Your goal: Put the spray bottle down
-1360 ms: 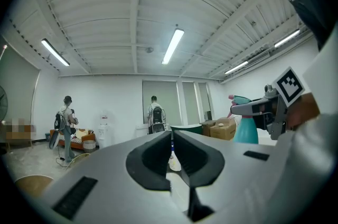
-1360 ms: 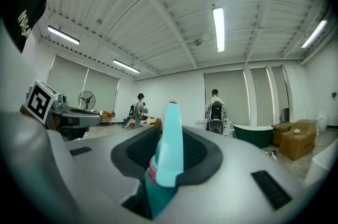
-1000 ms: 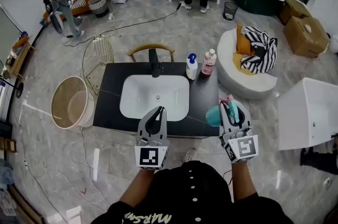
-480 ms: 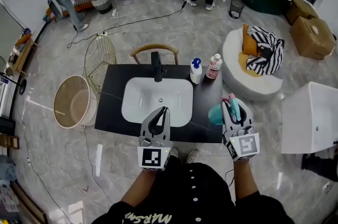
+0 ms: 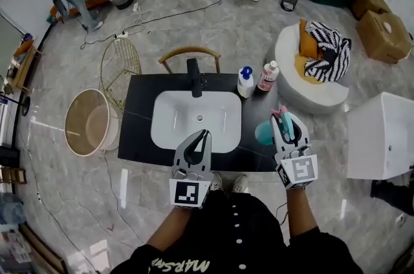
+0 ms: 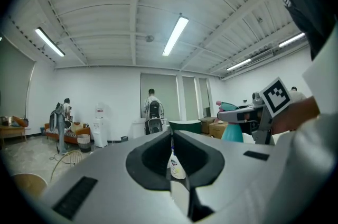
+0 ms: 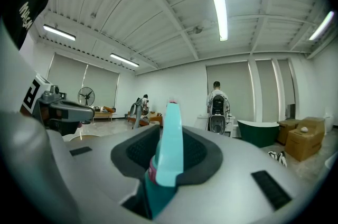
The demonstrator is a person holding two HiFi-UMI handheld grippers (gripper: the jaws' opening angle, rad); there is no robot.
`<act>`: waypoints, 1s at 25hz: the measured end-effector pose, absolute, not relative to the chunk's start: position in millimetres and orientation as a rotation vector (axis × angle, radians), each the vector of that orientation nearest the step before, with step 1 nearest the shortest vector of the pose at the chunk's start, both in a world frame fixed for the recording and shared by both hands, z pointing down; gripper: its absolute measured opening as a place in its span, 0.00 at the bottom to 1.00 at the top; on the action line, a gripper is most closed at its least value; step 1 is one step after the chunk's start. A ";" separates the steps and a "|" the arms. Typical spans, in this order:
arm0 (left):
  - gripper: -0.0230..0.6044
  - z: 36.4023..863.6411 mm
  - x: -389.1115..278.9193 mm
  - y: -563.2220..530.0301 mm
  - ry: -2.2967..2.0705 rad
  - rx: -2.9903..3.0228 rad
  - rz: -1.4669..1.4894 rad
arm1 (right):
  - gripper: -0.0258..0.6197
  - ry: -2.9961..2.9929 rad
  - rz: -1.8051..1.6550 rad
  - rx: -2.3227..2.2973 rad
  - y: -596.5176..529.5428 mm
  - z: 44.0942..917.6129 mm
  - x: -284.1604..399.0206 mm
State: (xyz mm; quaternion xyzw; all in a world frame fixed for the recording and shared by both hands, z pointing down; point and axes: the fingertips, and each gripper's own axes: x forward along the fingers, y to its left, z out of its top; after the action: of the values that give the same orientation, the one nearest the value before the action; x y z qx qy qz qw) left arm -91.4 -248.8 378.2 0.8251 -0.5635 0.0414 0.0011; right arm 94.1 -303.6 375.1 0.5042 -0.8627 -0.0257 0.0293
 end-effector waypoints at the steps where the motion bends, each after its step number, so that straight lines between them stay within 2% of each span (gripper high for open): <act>1: 0.07 384.1 -93.0 -249.7 -1.761 2.578 0.138 | 0.18 -2.656 -0.073 1.551 -306.9 380.3 91.4; 20: 0.07 511.2 -59.4 -240.3 -1.500 2.435 0.312 | 0.18 -2.531 -0.022 1.525 -363.3 539.0 84.0; 25: 0.07 533.7 -56.1 -231.8 -1.479 2.412 0.351 | 0.18 -2.527 -0.005 1.522 -367.2 557.3 77.9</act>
State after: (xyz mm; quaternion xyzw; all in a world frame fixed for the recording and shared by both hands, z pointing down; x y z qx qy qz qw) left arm -56.1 -231.8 533.7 0.8370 -0.5133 0.1220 0.1450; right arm 77.9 -367.2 557.3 0.5135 -0.8527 -0.0016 0.0956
